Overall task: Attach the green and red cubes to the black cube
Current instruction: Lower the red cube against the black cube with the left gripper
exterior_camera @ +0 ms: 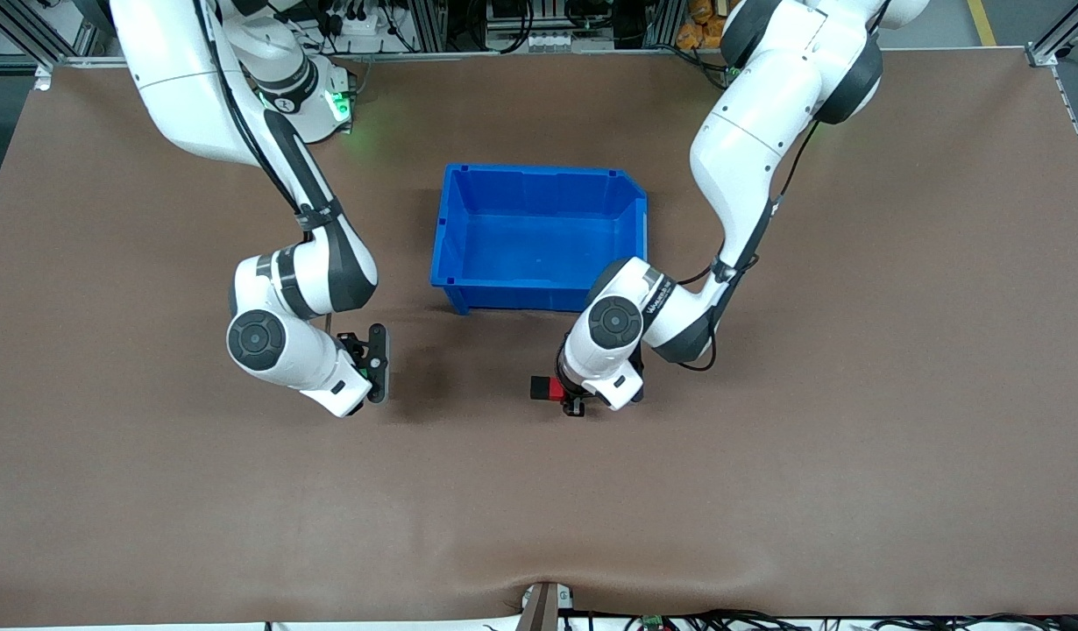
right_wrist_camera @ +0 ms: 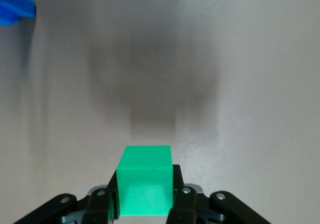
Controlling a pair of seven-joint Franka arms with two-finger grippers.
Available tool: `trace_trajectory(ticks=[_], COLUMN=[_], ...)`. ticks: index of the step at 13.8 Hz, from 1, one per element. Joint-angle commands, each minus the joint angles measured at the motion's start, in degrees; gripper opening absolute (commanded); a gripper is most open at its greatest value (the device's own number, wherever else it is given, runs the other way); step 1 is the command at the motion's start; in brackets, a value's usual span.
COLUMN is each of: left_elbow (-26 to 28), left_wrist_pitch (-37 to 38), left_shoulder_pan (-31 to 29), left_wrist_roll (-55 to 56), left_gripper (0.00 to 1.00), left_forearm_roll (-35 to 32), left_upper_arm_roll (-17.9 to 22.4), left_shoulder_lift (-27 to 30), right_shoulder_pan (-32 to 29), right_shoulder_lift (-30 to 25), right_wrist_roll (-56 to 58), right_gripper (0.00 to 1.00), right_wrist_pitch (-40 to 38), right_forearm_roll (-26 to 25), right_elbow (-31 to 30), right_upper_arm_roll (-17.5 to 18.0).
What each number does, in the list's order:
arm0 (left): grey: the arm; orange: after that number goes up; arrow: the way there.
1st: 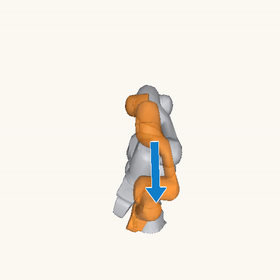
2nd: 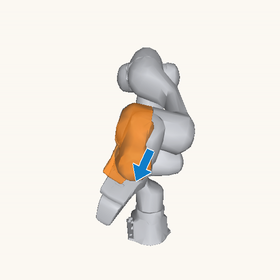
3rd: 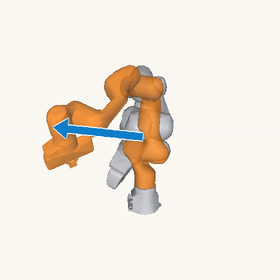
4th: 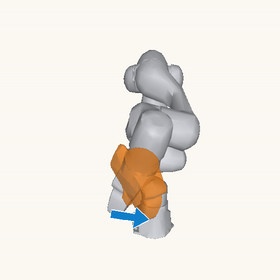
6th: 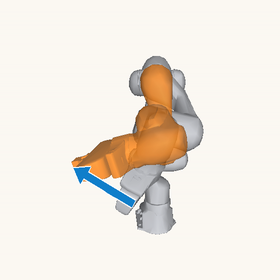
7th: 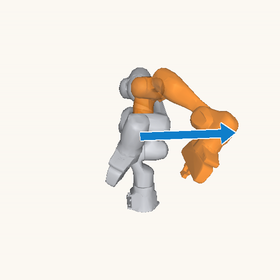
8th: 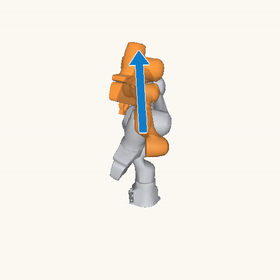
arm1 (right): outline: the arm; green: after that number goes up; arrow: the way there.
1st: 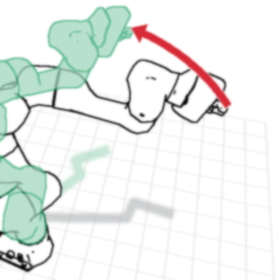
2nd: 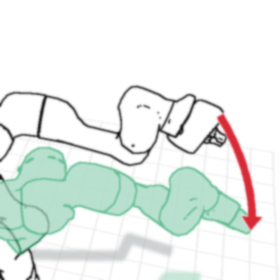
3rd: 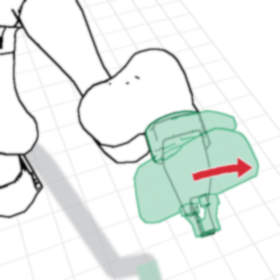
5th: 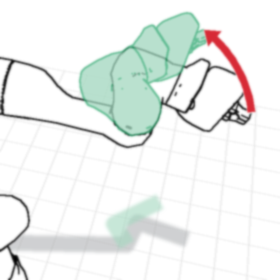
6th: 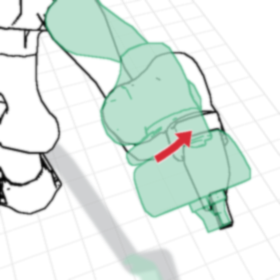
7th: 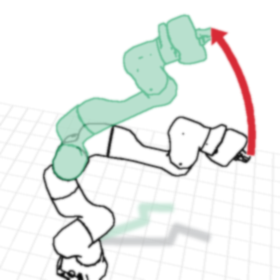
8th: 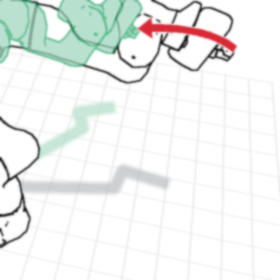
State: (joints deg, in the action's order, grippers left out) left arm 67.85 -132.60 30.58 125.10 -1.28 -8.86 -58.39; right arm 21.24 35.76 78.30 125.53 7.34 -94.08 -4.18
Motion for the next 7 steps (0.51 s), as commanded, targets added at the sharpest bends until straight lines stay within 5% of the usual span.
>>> trace_trajectory(ticks=[1,2,3,7], left_elbow=[-0.8,-0.8,-0.8,-0.8], left_wrist_pitch=[0.4,0.5,0.7,8.0], left_shoulder_pan=[1.2,1.1,1.0,0.4], left_wrist_roll=[1.2,1.2,1.2,1.0], left_gripper=[0.53,0.85,1.00,1.00], left_forearm_roll=[0.4,0.4,0.5,0.2], left_upper_arm_roll=[0.8,0.7,0.7,0.7], left_shoulder_lift=[-1.0,-0.8,-0.6,2.8], right_shoulder_pan=[6.1,7.5,8.2,10.5], right_shoulder_lift=[-1.0,-0.6,-0.3,2.3], right_wrist_roll=[-7.6,-11.3,-14.0,-19.8], right_gripper=[0.00,0.00,0.00,0.00], right_wrist_pitch=[-0.3,-0.3,-0.3,-0.4], right_forearm_roll=[0.2,0.1,0.0,-0.2], right_elbow=[1.5,2.4,3.2,6.9], right_upper_arm_roll=[-0.5,-0.6,-0.5,-0.5])
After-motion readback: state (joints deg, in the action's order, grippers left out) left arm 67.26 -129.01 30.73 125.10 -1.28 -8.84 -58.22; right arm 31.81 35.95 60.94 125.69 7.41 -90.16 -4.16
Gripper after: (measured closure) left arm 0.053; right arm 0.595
